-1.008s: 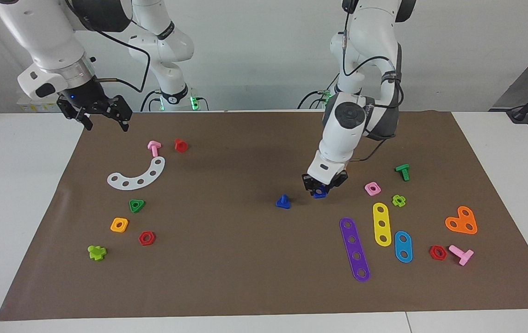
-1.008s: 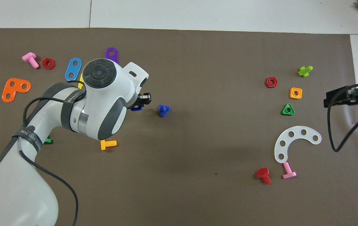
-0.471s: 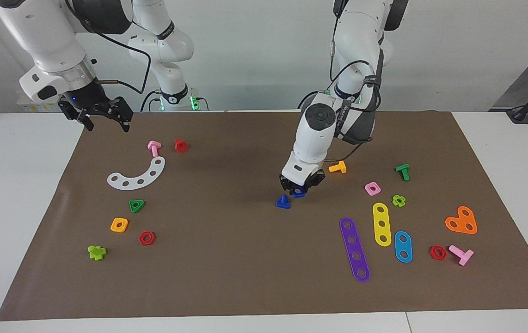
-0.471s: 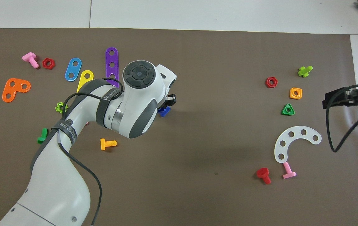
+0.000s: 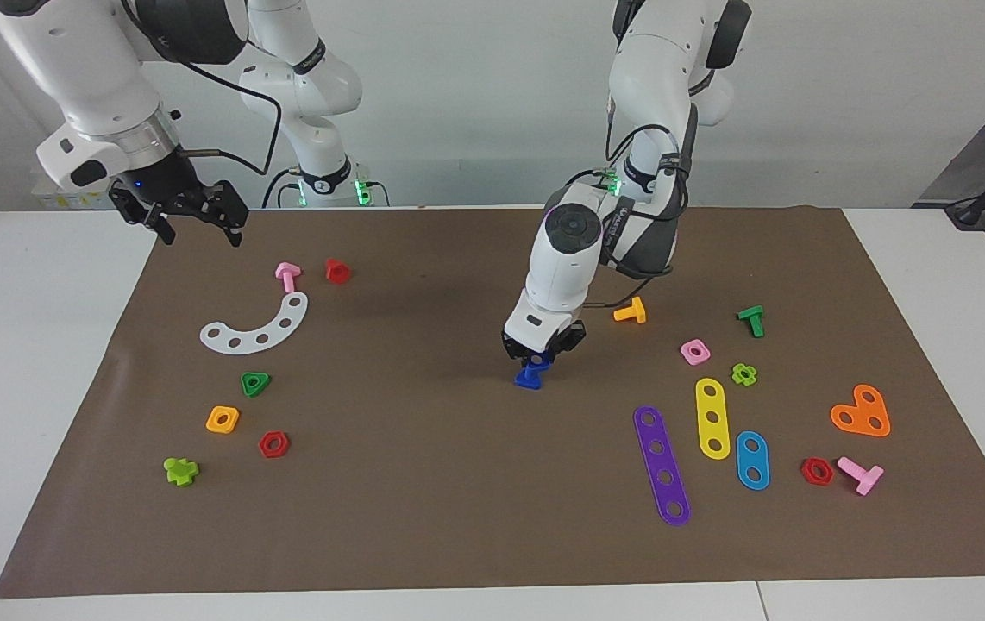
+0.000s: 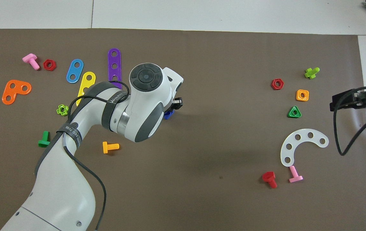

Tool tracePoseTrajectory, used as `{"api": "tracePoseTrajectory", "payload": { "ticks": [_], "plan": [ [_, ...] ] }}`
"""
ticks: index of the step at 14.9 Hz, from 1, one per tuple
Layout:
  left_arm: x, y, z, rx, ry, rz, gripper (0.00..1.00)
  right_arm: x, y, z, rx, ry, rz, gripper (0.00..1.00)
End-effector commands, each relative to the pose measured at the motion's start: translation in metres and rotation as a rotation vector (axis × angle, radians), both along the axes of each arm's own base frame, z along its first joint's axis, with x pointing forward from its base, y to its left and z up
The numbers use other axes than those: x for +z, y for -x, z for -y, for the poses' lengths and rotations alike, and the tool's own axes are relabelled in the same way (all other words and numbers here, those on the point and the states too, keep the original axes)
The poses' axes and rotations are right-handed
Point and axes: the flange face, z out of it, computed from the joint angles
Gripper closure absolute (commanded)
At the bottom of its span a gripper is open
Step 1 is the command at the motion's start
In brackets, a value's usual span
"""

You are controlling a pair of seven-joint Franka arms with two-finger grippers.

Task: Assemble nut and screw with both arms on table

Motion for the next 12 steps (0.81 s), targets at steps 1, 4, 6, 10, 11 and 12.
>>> {"api": "tracePoseTrajectory", "payload": {
  "ticks": [1, 4, 6, 10, 11, 12],
  "plan": [
    [-0.0024, -0.005, 0.0067, 0.014, 0.01, 0.003, 0.76, -0.0004, 0.0047, 0.0017, 0.002, -0.007, 0.0, 0.0],
    [-0.0023, -0.0045, 0.0077, 0.014, 0.012, 0.004, 0.76, -0.0011, 0.0048, 0.0017, 0.002, -0.007, -0.001, 0.0],
    [-0.0013, -0.0049, 0.0091, 0.013, 0.018, 0.013, 0.76, -0.0011, 0.0048, 0.0017, 0.002, -0.007, -0.001, 0.0],
    [-0.0003, -0.0053, 0.0105, 0.012, 0.024, 0.022, 0.76, -0.0011, 0.0048, 0.0026, -0.001, -0.007, -0.001, 0.0],
    [-0.0015, -0.0047, 0.0112, 0.011, 0.022, 0.019, 0.76, -0.0011, 0.0048, 0.0026, -0.001, -0.007, -0.001, 0.0],
    [-0.0015, -0.0047, 0.0112, 0.011, 0.022, 0.019, 0.76, -0.0011, 0.0048, 0.0026, -0.001, -0.007, -0.001, 0.0]
  ]
}}
